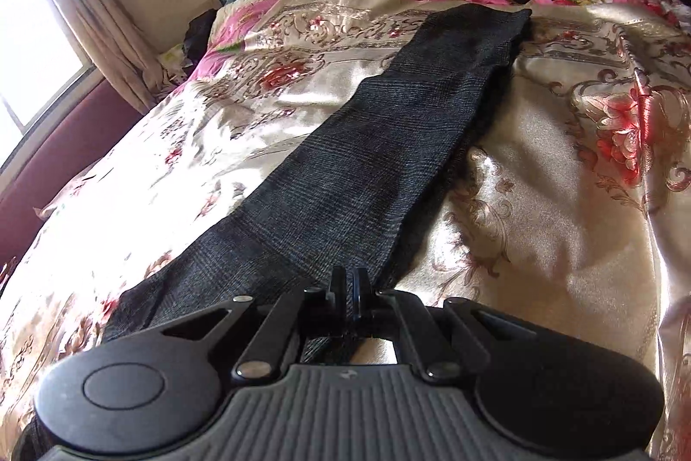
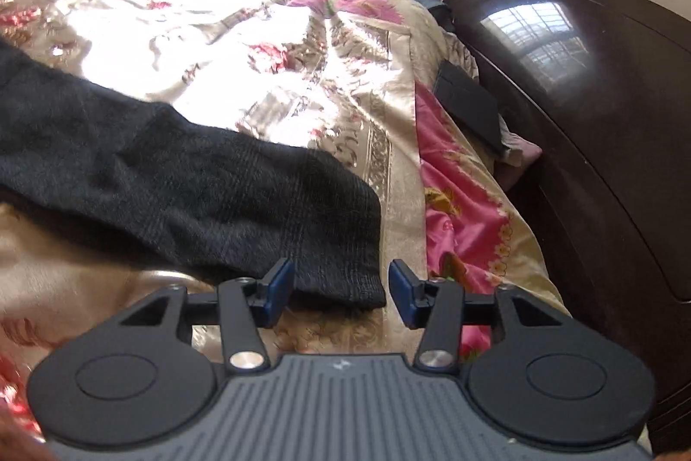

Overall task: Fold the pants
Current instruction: 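Move the right gripper toward the waistband end while the left gripper holds the trousers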

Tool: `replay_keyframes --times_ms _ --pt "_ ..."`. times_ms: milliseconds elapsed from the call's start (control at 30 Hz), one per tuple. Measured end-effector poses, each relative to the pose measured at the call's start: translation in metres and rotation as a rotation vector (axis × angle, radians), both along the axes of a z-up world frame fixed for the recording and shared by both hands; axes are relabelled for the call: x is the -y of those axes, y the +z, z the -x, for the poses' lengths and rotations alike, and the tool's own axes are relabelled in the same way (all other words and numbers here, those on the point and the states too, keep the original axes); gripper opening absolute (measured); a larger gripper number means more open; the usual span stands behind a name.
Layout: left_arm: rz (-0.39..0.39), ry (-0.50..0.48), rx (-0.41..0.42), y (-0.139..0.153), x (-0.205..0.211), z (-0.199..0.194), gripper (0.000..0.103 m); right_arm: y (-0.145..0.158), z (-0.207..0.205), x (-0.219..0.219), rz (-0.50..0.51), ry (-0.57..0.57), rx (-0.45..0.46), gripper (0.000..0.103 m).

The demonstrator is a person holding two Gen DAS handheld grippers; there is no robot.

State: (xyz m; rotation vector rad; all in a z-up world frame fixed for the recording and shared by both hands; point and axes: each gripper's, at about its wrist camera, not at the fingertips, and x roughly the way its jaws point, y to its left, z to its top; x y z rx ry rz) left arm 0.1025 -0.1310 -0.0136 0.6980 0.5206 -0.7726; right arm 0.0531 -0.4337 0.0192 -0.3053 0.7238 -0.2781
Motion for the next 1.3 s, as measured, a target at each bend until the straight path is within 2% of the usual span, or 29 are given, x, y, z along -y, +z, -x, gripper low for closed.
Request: replay_keyframes --times_ms 67,133,200,267,367,467,567,667,767,833,900,1000,1067,1133,1300 --pt "0.001 0.053 0.019 0.001 -0.012 -0.006 0.019 -0.004 -0.016 -0.012 -0.054 0.022 0.015 0.049" --pt "-0.001 0.122 0.025 -0.001 -0.026 -0.015 0.019 -0.018 -0.043 -0.022 -0.122 0.027 -0.03 0.048" --pt "0.003 0.198 -0.019 -0.005 -0.048 -0.028 0.019 -0.031 -0.063 -0.026 -0.188 -0.006 -0.117 0.048" --pt "-0.038 0.267 -0.098 -0.018 -0.07 -0.04 0.02 -0.028 -0.07 -0.037 -0.225 -0.011 -0.118 0.039" --pt "0.007 0.293 -0.104 -0.02 -0.101 -0.039 0.02 -0.003 -0.078 -0.083 -0.248 0.141 -0.04 0.045" --pt "0.06 0.327 -0.047 -0.01 -0.119 -0.044 0.02 0.006 -0.122 -0.139 -0.404 0.33 -0.043 0.046" --pt "0.108 0.39 0.029 -0.005 -0.137 -0.064 0.02 -0.005 -0.188 -0.196 -0.603 0.464 -0.09 0.046" --pt "0.118 0.477 0.083 -0.011 -0.162 -0.091 0.02 -0.026 -0.251 -0.243 -0.71 0.534 -0.142 0.046" --pt "0.122 0.532 0.058 -0.02 -0.187 -0.11 0.02 -0.051 -0.298 -0.273 -0.825 0.581 -0.285 0.047" --pt "0.114 0.546 0.023 -0.028 -0.2 -0.114 0.02 -0.057 -0.302 -0.284 -0.854 0.618 -0.379 0.048" --pt "0.128 0.527 0.007 -0.031 -0.206 -0.113 0.02 -0.053 -0.294 -0.286 -0.839 0.676 -0.426 0.048" --pt "0.105 0.504 0.017 -0.032 -0.202 -0.112 0.02 -0.043 -0.289 -0.283 -0.871 0.721 -0.458 0.048" --pt "0.112 0.501 0.008 -0.033 -0.205 -0.112 0.02 -0.04 -0.297 -0.285 -0.906 0.745 -0.446 0.048" --pt "0.119 0.499 0.002 -0.033 -0.206 -0.112 0.02 -0.046 -0.31 -0.288 -0.966 0.719 -0.432 0.048" --pt "0.086 0.491 0.029 -0.037 -0.203 -0.108 0.021 -0.067 -0.347 -0.272 -1.259 0.509 -0.235 0.047"
